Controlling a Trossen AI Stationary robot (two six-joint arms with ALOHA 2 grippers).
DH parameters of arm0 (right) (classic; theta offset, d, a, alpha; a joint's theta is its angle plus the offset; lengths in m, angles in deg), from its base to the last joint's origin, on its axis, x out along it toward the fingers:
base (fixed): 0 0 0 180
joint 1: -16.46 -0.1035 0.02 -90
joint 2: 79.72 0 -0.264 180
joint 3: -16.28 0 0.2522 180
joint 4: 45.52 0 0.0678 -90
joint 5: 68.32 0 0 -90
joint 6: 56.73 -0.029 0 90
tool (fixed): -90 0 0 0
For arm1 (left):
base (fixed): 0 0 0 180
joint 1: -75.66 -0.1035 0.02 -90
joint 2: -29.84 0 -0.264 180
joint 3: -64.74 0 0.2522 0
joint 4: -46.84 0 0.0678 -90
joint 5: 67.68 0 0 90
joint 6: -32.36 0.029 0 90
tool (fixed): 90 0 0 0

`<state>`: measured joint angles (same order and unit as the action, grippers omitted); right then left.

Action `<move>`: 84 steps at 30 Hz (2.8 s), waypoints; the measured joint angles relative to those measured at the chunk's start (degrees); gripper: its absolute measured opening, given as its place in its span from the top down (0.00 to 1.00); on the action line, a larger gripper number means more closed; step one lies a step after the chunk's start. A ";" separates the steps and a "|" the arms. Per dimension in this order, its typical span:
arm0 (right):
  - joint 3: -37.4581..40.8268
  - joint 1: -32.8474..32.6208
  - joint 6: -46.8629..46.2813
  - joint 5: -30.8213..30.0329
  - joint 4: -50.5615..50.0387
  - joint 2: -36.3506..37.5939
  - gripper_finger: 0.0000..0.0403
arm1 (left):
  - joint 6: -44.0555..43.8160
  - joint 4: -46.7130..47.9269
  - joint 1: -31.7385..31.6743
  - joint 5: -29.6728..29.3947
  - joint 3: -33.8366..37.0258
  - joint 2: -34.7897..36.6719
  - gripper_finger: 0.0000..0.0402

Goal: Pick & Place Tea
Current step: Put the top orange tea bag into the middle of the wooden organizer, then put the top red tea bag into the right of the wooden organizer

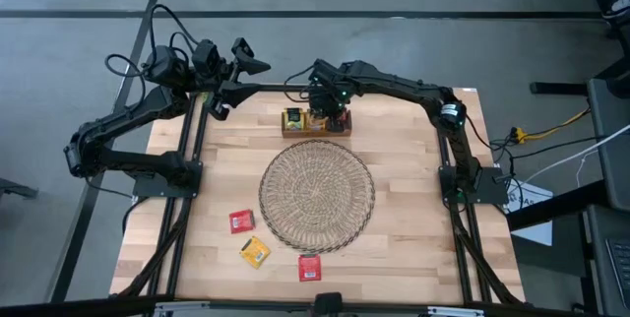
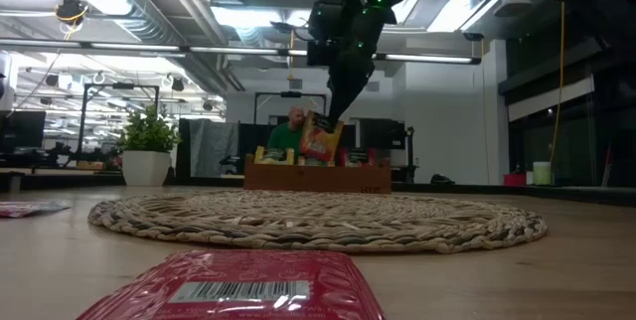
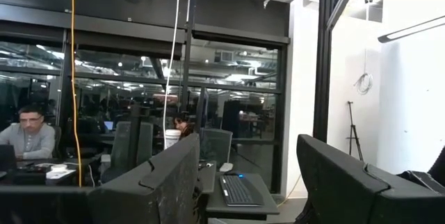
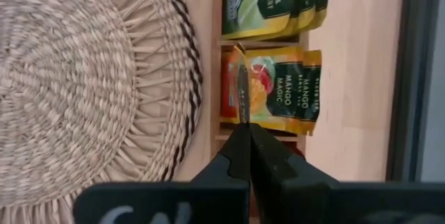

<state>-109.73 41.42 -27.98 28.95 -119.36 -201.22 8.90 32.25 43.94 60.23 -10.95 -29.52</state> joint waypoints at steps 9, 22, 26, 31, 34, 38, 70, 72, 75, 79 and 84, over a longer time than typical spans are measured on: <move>-0.02 0.28 -0.17 -0.22 1.20 -2.39 1.00 | -0.02 0.01 0.00 0.00 0.00 0.00 0.41; -0.02 0.43 -0.20 -3.15 3.54 -2.62 1.00 | -1.44 0.00 0.00 0.02 0.00 0.00 0.41; -0.02 0.58 -0.20 -3.21 3.57 -2.62 1.00 | -1.43 -0.02 0.00 0.02 0.00 0.00 0.41; -0.02 0.70 -0.20 -3.29 3.97 -2.62 0.96 | -1.46 -0.02 0.00 0.04 0.00 0.00 0.41; -0.02 0.82 -0.20 -3.30 4.12 -2.62 0.91 | -1.46 -0.03 0.02 0.04 0.00 0.00 0.41; -0.02 0.82 -0.22 -3.32 4.28 -2.62 0.86 | -1.46 -0.02 0.02 0.04 0.00 0.00 0.41; -0.02 0.16 -15.18 29.37 1.53 13.59 0.83 | -0.93 22.57 0.17 0.22 0.00 4.05 0.41; -0.02 -0.35 -16.48 29.94 1.48 16.32 0.83 | -1.01 26.94 0.17 0.18 0.00 4.74 0.41; -0.04 -1.49 -16.95 30.05 1.40 19.97 0.83 | -1.03 34.55 0.29 -0.31 0.00 5.76 0.41; -0.04 -3.11 -19.58 30.03 1.63 24.13 0.83 | -1.24 46.02 2.66 -5.21 0.00 6.92 0.41; -0.04 -5.35 -24.39 29.89 1.87 27.54 0.83 | -1.93 59.53 8.03 -12.11 0.00 7.54 0.41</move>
<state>-109.77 36.07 -52.37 58.84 -117.50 -173.68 6.97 91.78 51.96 48.12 -10.95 -21.98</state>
